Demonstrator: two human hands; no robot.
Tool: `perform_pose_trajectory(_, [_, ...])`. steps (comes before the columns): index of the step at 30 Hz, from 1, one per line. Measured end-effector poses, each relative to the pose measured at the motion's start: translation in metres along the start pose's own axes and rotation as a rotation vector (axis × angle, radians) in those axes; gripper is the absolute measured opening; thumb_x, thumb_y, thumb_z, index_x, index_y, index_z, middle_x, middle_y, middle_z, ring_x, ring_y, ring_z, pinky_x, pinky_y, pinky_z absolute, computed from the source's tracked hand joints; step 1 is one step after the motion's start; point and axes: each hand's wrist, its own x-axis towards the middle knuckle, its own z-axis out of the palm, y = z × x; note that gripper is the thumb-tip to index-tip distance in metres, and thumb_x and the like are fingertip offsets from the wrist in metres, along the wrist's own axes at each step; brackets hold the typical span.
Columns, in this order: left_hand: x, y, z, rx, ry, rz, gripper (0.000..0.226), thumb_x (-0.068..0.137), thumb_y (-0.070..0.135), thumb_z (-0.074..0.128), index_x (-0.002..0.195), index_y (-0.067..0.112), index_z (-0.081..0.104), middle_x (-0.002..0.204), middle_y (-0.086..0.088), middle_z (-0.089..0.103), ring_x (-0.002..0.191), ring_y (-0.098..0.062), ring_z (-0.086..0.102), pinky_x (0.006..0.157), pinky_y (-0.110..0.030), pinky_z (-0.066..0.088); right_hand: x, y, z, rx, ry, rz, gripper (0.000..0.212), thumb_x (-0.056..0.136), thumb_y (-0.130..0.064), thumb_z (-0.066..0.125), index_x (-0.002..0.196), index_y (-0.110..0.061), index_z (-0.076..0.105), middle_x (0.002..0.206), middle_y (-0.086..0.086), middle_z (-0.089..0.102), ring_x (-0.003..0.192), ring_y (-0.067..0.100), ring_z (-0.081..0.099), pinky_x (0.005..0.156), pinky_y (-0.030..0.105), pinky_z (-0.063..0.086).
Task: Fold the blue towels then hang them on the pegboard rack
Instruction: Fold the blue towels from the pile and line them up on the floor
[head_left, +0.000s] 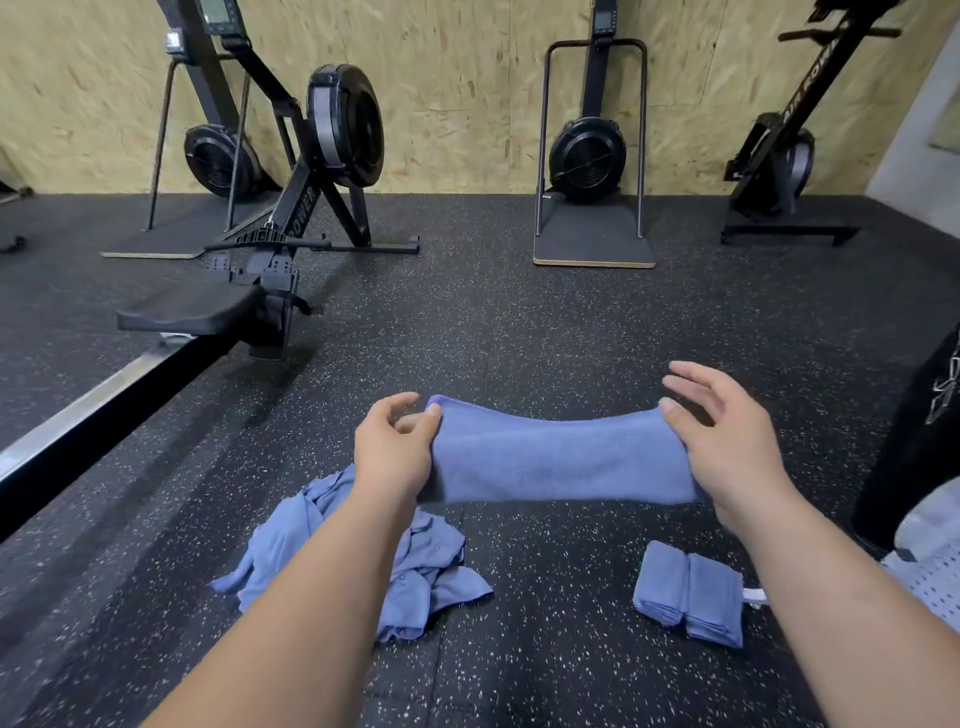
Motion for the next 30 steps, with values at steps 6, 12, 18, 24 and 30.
perform_pose_trajectory(6, [0.003, 0.006, -0.009, -0.006, 0.142, 0.166, 0.035, 0.093, 0.026, 0.079, 0.124, 0.038, 0.064, 0.098, 0.018, 0.079, 0.103, -0.009, 0.072, 0.097, -0.036, 0.053, -0.002, -0.006, -0.003, 0.023, 0.027, -0.063, 0.032, 0.1, -0.003, 0.066, 0.109, -0.032, 0.077, 0.102, -0.013, 0.081, 0.109, 0.007, 0.073, 0.109, 0.047, 0.052])
perform_pose_trajectory(12, [0.001, 0.006, -0.008, -0.071, -0.067, 0.104, 0.027, 0.098, 0.02, 0.077, 0.123, 0.026, 0.069, 0.092, 0.008, 0.082, 0.098, -0.011, 0.076, 0.086, -0.031, 0.057, -0.001, -0.002, -0.006, 0.004, -0.07, -0.004, 0.02, 0.103, -0.01, 0.066, 0.107, -0.027, 0.077, 0.097, -0.01, 0.081, 0.103, 0.008, 0.075, 0.104, 0.043, 0.055])
perform_pose_trajectory(18, [0.007, -0.002, -0.017, 0.104, -0.329, 0.115, 0.051, 0.085, 0.017, 0.089, 0.133, 0.019, 0.07, 0.112, 0.012, 0.08, 0.107, -0.011, 0.075, 0.094, -0.033, 0.06, 0.004, 0.007, -0.021, -0.04, -0.274, 0.013, 0.046, 0.083, 0.004, 0.085, 0.116, -0.027, 0.077, 0.112, -0.011, 0.079, 0.108, 0.009, 0.074, 0.097, 0.031, 0.056])
perform_pose_trajectory(24, [0.005, -0.004, -0.017, 0.539, -0.342, 0.313, 0.047, 0.082, 0.017, 0.086, 0.125, 0.031, 0.074, 0.105, 0.014, 0.076, 0.095, -0.003, 0.072, 0.09, -0.026, 0.057, 0.011, 0.019, -0.032, -0.43, -0.267, -0.1, 0.056, 0.079, -0.003, 0.085, 0.116, -0.044, 0.074, 0.116, -0.022, 0.075, 0.107, 0.011, 0.073, 0.099, 0.043, 0.058])
perform_pose_trajectory(30, [0.006, -0.004, -0.014, 0.612, -0.329, 0.367, 0.015, 0.091, 0.022, 0.078, 0.102, 0.033, 0.076, 0.091, 0.017, 0.075, 0.085, -0.003, 0.068, 0.073, -0.022, 0.049, 0.007, 0.019, -0.035, -0.62, -0.227, -0.179, 0.038, 0.09, -0.017, 0.079, 0.113, -0.046, 0.071, 0.108, -0.018, 0.073, 0.1, 0.01, 0.066, 0.083, 0.026, 0.044])
